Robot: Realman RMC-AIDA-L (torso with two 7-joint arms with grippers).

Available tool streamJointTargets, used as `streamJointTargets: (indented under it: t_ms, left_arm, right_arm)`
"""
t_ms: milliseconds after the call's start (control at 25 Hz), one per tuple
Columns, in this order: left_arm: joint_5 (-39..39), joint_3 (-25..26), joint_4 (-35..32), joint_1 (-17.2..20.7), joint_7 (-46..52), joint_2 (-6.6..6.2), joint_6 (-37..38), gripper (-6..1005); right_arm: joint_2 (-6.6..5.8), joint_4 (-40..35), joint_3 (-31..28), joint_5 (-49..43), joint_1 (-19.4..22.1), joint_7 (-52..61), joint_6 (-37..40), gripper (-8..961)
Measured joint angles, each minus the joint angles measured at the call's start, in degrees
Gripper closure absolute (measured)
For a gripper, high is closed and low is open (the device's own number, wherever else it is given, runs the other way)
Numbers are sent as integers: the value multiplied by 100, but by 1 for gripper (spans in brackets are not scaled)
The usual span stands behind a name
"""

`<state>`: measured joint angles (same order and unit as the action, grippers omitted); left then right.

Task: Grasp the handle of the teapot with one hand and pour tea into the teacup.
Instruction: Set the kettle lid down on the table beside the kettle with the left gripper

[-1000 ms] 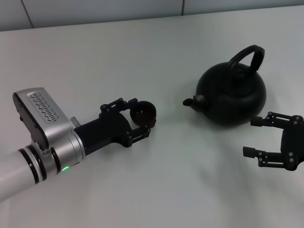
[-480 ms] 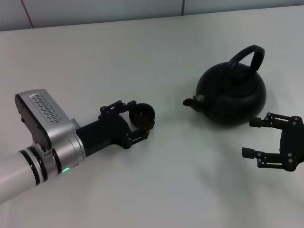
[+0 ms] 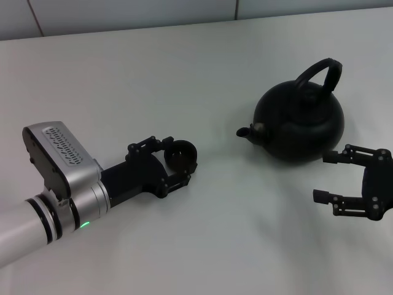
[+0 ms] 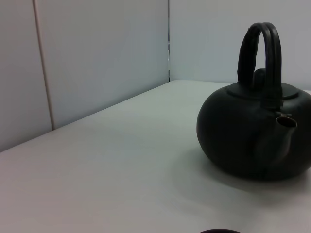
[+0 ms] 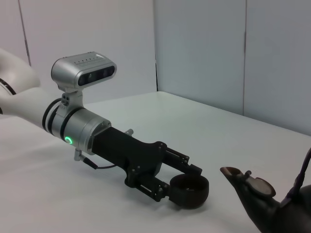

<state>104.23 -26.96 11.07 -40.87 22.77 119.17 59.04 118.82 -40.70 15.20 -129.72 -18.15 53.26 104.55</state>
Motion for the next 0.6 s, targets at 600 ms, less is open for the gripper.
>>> streamJointTargets:
  t_ms: [600]
  left_arm:
    - [7, 18, 27, -35, -18, 0, -9, 302]
  right_arm:
    - [0, 0, 6, 0, -56, 10, -31, 170]
